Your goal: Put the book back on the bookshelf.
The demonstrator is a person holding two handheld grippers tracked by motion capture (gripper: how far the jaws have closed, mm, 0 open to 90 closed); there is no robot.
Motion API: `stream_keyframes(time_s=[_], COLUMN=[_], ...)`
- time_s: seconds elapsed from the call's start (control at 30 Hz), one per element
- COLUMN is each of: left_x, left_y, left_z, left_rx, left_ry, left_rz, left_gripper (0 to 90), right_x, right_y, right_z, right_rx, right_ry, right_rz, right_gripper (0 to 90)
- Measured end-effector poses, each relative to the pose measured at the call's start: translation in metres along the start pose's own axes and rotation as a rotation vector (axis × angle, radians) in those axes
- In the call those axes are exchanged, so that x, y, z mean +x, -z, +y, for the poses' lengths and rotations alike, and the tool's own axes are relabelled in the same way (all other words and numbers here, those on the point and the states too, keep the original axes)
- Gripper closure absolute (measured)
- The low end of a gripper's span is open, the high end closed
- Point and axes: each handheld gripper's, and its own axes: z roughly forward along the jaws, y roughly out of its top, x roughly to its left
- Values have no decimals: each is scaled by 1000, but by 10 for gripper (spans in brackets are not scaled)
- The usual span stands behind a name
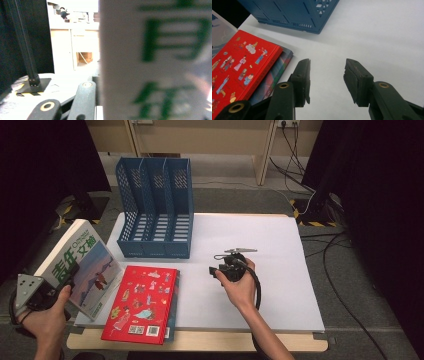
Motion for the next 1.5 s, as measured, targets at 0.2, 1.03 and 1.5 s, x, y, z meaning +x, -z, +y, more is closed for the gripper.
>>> stream_keyframes(time_s=[0.2,1.03,1.5], left_x=[1,-6,-13], left_y=[-1,-24,-37], left_z=[2,25,43], left_rx=[11,21,1], left_ry=[20,-27,-30], left_rz=[-13,-21,-27], left_gripper=[734,738,738], right_x=[-8,-23,-29], right_y=[0,-3,2], right_z=[-8,-31,-35], right_rx=[4,-17,-26], right_ry=[-23,-52,-61], right_rz=[-4,-33,-47], right_gripper=[558,558,559])
